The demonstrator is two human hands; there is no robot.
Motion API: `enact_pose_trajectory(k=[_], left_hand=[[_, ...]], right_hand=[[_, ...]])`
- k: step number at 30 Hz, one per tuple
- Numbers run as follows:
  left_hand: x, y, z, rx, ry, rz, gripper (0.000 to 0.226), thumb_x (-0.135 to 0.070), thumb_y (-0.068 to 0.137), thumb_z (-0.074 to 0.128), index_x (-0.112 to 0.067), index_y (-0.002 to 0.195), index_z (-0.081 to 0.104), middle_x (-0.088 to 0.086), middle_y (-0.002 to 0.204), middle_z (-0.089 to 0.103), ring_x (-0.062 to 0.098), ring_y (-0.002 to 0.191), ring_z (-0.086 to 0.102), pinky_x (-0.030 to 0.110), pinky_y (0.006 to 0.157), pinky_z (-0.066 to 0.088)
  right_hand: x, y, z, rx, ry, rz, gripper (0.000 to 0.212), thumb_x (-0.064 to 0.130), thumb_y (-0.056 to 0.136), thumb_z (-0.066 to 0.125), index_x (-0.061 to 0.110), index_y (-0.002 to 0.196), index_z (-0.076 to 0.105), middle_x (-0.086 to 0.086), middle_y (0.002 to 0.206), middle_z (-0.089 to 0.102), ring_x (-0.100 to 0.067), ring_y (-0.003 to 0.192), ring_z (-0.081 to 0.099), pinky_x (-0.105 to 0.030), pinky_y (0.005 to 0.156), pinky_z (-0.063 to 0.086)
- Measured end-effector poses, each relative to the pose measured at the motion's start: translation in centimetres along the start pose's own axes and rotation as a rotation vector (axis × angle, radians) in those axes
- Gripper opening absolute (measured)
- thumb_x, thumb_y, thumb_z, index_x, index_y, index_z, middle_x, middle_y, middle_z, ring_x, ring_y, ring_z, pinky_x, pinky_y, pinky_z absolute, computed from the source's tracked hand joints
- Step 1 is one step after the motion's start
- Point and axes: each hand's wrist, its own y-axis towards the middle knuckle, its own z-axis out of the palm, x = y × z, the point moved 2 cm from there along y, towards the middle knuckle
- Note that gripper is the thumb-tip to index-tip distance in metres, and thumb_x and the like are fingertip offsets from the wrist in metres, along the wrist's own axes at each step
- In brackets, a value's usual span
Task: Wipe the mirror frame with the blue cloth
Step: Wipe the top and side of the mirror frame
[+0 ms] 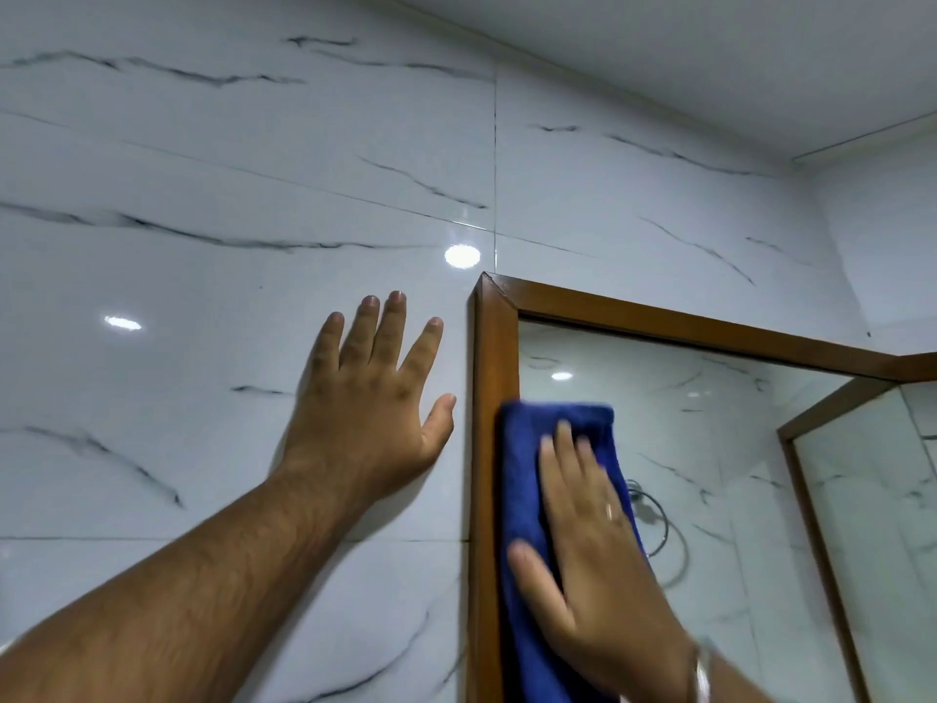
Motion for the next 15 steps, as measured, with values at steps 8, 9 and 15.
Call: enact_pose_trajectory(k=[8,9,15], left_hand=[[0.0,0.1,0.1,-0.001,0.017,0.005,0.078,-0.060,0.091,0.025,-0.023,0.159,0.021,0.019,0.166,0.017,0.036,0.153,0.019,0.056,0.123,0.016],[-0.1,0.0,0.1,0.005,0.010,-0.001,0.077,-0.059,0.091,0.025,-0.023,0.159,0.020,0.019,0.166,0.016,0.036,0.153,0.018,0.055,0.123,0.015],[-2.1,-7.0,1.0,0.040,-0.012,0.023,0.074,-0.056,0.095,0.029,-0.022,0.159,0.020,0.016,0.167,0.014,0.036,0.154,0.014,0.056,0.123,0.013]], right_hand=[[0.4,8.5,-1.4,-0.114,0.143,0.128,0.063,0.035,0.090,0.029,0.024,0.150,0.014,0.006,0.161,0.008,-0.009,0.147,0.004,-0.032,0.122,0.006],[0.9,6.0,-0.6,-0.107,0.168,0.138,0.063,0.035,0.090,0.029,0.026,0.150,0.012,0.009,0.160,0.007,-0.007,0.146,0.004,-0.030,0.121,0.005],[3.6,-9.8,4.2,-0.041,-0.064,0.060,0.062,0.029,0.094,0.016,0.012,0.150,-0.005,-0.003,0.161,-0.010,-0.015,0.147,-0.009,-0.027,0.116,0.005]])
